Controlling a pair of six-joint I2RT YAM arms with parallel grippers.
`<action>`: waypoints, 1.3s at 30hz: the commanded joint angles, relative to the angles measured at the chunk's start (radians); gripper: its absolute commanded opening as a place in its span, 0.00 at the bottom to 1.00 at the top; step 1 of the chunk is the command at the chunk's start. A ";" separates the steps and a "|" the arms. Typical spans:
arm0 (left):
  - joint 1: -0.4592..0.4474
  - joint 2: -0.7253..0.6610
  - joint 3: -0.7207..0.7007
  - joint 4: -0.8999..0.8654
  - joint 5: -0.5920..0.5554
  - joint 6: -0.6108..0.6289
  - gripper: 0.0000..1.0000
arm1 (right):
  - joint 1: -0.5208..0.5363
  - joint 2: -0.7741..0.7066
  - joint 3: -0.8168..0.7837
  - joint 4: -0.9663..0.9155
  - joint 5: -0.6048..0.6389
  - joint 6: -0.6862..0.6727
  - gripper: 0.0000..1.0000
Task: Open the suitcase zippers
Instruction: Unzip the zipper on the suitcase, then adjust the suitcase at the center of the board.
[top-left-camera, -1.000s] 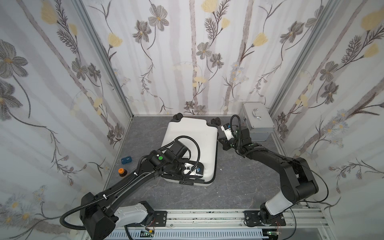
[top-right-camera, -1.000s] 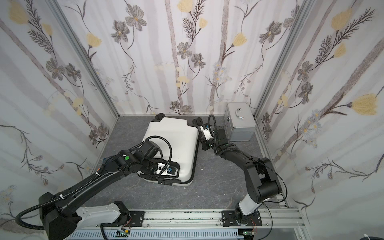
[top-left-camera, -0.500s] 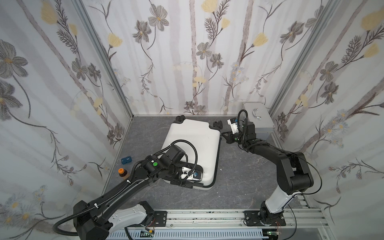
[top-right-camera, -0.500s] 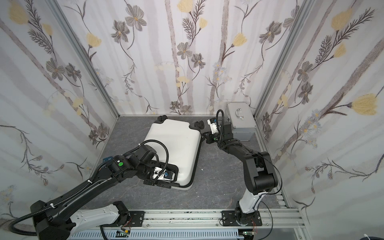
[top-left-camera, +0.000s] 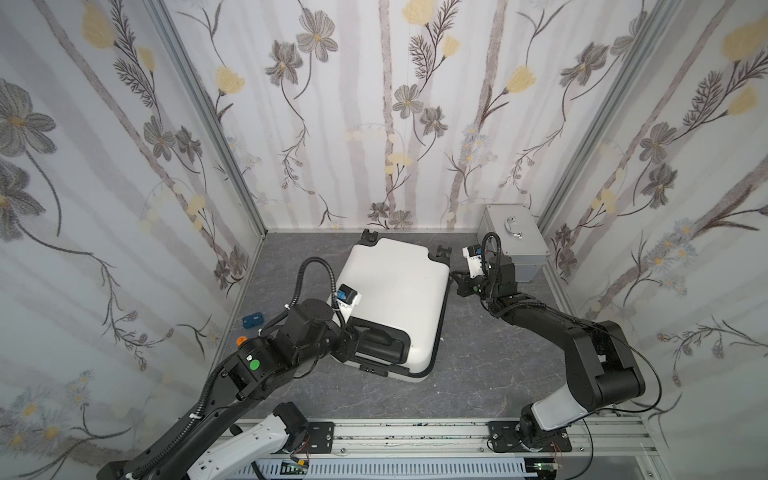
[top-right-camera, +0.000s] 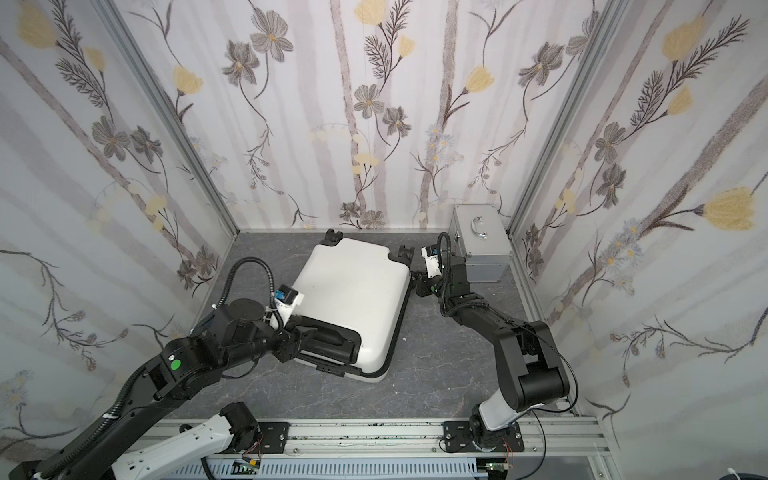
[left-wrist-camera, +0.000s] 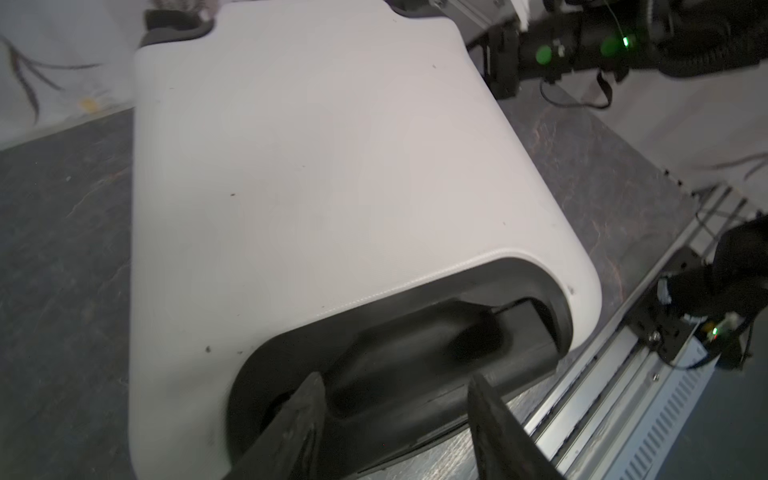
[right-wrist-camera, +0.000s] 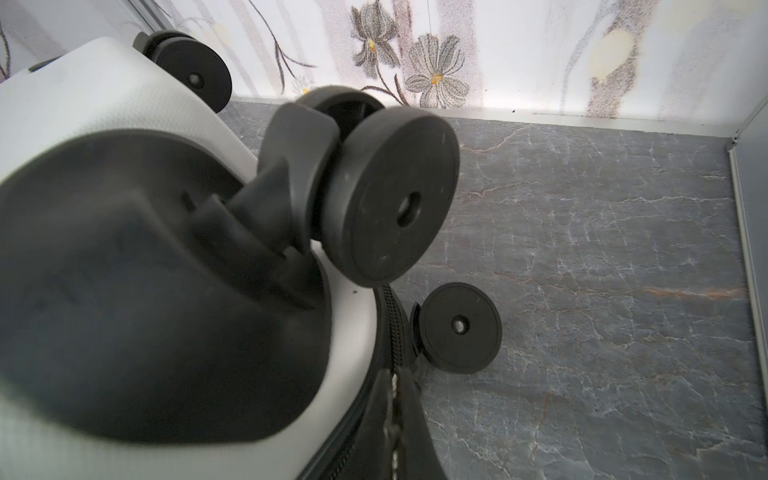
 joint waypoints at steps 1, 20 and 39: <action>0.001 0.006 0.051 -0.228 -0.129 -0.446 0.63 | 0.018 -0.031 -0.018 0.183 0.014 0.010 0.00; 0.211 -0.094 -0.263 0.026 0.095 -0.909 0.66 | 0.117 -0.107 -0.140 0.272 0.065 0.050 0.00; 0.491 0.261 -0.029 -0.025 0.091 -0.380 0.55 | 0.352 -0.310 -0.373 0.280 0.155 0.133 0.00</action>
